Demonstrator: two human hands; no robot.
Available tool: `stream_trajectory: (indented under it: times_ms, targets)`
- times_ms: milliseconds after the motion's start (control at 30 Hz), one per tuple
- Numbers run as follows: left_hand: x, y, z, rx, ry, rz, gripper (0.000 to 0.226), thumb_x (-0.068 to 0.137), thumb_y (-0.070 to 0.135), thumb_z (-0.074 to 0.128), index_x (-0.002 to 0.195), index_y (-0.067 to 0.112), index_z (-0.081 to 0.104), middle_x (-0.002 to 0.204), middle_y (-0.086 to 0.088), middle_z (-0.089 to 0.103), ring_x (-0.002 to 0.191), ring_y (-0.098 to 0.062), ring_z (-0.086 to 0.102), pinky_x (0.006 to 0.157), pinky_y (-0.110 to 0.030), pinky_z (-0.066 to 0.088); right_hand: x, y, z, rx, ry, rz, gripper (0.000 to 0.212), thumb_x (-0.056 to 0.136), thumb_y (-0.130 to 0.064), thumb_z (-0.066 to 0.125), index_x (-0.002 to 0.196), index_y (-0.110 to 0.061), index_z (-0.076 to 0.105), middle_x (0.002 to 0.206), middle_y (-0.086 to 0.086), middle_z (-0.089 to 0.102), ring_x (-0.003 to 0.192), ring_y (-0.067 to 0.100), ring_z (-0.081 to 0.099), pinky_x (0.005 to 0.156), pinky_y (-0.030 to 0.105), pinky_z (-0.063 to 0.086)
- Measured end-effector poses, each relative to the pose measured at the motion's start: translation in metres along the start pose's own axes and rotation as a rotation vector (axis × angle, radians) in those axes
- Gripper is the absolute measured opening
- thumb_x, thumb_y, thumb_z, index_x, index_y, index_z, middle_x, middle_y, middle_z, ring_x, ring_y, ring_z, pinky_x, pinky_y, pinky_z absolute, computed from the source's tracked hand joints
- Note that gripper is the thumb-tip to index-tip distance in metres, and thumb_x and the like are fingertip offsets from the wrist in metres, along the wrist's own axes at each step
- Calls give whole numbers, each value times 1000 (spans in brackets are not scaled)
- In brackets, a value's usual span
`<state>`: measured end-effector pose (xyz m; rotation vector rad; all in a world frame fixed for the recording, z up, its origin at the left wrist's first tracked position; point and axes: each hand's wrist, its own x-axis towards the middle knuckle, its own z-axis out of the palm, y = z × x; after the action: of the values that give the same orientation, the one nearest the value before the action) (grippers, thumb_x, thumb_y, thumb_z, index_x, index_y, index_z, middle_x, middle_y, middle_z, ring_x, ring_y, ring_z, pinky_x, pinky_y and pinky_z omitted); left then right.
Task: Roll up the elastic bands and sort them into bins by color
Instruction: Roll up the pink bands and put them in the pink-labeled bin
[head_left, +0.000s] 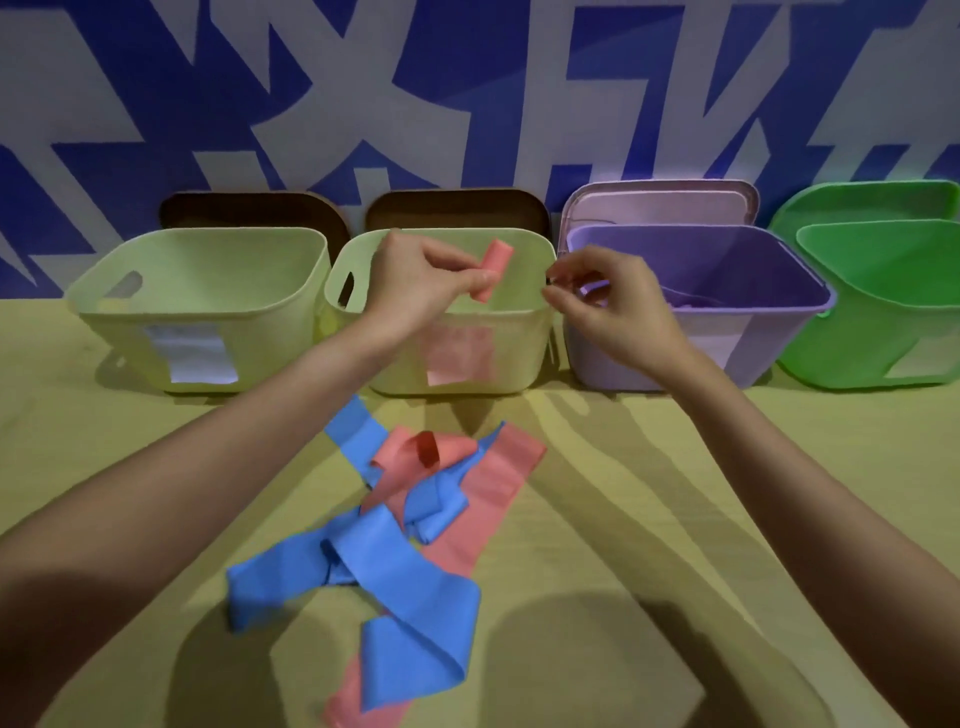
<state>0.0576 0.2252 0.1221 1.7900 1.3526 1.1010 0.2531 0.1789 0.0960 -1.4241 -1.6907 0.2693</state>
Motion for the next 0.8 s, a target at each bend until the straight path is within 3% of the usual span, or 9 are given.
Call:
stream_trajectory:
  times_ms: [133,267,467,600,633,733,800]
  targets:
    - [41,1,14,-131,-51,-233,23,71,18,83,92,13,72,87,3,69,85,-6,64,67,-20,50,15,19,9,-67,-55,-130,19,85,-19,71,101,-9,69,95,6,67,86,16,62,75,24,48]
    - [76,-8,39,-80,-162,-363,34,69,11,84,97,0,69,90,-12,71,73,-14,68,71,-27,57,28,23,5,-66,-232,-149,31,75,-31,81,98,-13,70,92,0,66,83,10,59,73,18,46]
    - [110,-34,70,13,-432,-715,9,85,3,67,90,3,60,79,-8,65,62,-12,62,48,-20,52,31,28,-1,-41,-326,-178,16,77,-31,77,88,-19,75,93,-11,66,90,7,61,81,30,51]
    - [122,-51,81,-29,-506,-893,3,89,0,60,86,0,60,83,-11,65,70,-17,64,68,-27,57,34,29,1,-8,-341,-171,12,77,-29,77,83,-19,75,90,-11,67,89,5,62,82,30,51]
    - [122,-54,84,-12,-532,-913,4,89,0,59,85,1,60,84,-11,64,66,-17,65,65,-27,58,35,29,1,1,-335,-170,10,77,-28,77,82,-19,74,89,-11,67,88,5,62,81,30,50]
    - [119,-58,92,95,-575,-888,16,91,1,58,76,4,59,71,-7,62,47,-14,61,38,-22,50,34,29,1,21,-330,-168,8,76,-27,78,81,-21,74,88,-10,67,88,8,62,81,33,50]
    - [116,-58,95,199,-590,-833,20,92,2,58,72,6,56,57,-4,62,43,-11,58,33,-17,43,34,31,1,22,-328,-167,11,76,-27,78,81,-19,75,88,-7,68,88,11,62,81,37,51]
